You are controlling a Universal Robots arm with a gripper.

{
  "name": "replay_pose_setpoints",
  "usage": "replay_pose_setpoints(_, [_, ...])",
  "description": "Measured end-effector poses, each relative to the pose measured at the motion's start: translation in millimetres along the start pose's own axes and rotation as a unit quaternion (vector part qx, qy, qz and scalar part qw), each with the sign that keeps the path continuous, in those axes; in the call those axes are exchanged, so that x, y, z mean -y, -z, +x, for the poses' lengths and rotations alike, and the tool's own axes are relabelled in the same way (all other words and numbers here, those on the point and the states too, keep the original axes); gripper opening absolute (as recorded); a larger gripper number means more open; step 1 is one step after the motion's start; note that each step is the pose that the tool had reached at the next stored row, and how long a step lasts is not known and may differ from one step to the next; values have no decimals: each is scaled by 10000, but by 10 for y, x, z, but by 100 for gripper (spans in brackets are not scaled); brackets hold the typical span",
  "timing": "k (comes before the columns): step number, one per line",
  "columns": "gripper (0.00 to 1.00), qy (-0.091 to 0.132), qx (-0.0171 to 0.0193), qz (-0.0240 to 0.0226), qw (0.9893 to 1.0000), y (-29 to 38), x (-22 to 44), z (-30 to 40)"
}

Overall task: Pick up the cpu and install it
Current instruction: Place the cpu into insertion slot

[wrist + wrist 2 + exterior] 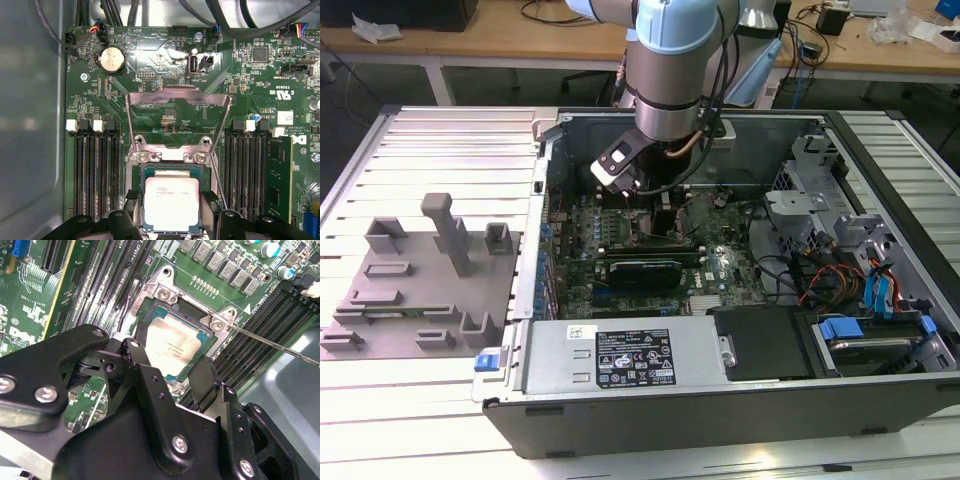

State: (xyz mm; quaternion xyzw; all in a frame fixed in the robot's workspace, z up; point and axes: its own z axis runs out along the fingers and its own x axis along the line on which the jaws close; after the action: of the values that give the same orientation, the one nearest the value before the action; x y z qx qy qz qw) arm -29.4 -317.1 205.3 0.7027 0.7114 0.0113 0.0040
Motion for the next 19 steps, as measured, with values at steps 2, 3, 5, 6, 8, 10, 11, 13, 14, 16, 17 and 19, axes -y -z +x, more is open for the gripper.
replay_pose_setpoints(2, [60, 0, 14, 1, 10000, 19, 0, 0])
replay_pose_setpoints(3, [60, 1, 21, 1, 10000, 25, -1, 0])
replay_pose_setpoints(5, [60, 1, 27, 0, 10000, 28, -1, 0])
replay_pose_setpoints(6, [60, 1, 33, 1, 10000, 29, 0, 0])
replay_pose_setpoints(8, [60, 1, 36, 1, 10000, 30, 0, 0])
replay_pose_setpoints(10, [60, 1, 38, 1, 10000, 29, 0, 0])
replay_pose_setpoints(11, [58, 1, 40, 1, 10000, 30, 0, 0])
replay_pose_setpoints(13, [40, 1, 44, 1, 10000, 30, 0, 0])
replay_pose_setpoints(14, [34, 1, 46, 2, 10000, 30, 0, 0])
replay_pose_setpoints(16, [27, 1, 49, 2, 10000, 30, 0, 0])
replay_pose_setpoints(17, [22, 1, 50, 1, 10000, 30, 0, 0])
replay_pose_setpoints(19, [15, 1, 52, 1, 10000, 30, 0, 0])
